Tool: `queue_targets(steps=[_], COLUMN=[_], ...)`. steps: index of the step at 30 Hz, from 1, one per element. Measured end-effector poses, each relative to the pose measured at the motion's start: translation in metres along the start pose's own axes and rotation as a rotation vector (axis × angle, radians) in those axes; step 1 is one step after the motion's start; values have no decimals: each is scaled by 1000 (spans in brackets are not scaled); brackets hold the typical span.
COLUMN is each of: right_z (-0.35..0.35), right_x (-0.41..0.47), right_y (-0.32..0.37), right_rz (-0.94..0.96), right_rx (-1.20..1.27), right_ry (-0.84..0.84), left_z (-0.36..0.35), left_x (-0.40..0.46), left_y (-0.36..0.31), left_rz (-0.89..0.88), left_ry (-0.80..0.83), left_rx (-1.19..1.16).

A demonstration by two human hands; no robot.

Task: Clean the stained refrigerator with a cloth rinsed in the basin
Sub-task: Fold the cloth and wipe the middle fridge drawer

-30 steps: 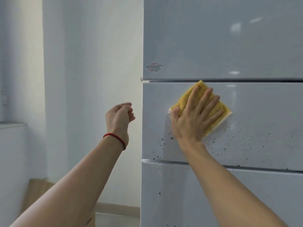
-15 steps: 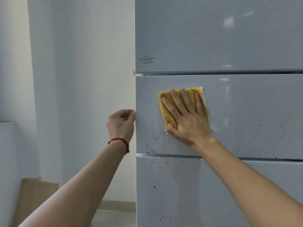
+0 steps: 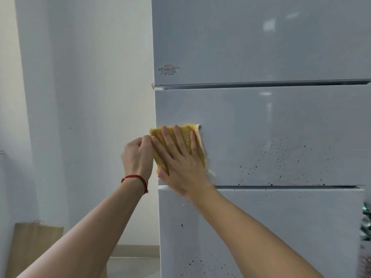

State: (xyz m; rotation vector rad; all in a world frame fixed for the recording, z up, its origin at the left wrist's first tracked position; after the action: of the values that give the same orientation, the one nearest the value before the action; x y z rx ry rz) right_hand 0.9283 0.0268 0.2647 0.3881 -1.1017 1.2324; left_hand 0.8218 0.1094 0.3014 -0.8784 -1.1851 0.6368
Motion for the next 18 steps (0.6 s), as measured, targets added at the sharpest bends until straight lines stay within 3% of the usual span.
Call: queue_targets(steps=[2, 5, 9, 12, 14, 18], right_z=[13, 39, 55, 40, 24, -16], right_x=[-9, -31, -65, -47, -28, -21], right_y=[-27, -81, -114, -76, -38, 23], right_rz=[95, -28, -549, -934, -865, -253], right_rx=[-21, -103, -88, 51, 88, 35], right_ry=[40, -28, -237, -402, -373, -100], left_z=[1, 10, 18, 24, 30, 37], left_x=[-11, -26, -28, -30, -31, -38], left_y=[3, 6, 19, 26, 28, 24], left_rz=[-6, -58, -38, -17, -51, -146], left_ry=[-2, -98, -25, 9, -20, -57], left_rx=[3, 18, 5, -5, 28, 100])
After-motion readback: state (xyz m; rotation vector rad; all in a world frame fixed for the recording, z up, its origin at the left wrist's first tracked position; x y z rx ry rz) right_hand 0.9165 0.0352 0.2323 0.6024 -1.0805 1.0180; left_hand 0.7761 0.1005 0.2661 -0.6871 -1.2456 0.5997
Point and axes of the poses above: each hand's wrist, its own x-axis towards the middle knuckle, its own z-axis out of the back of the hand, y = z × x, the point moved 2 cm from there along x, towards the middle knuckle, and after that the axes turned 15 degrees about x, right-handed, at the moved point
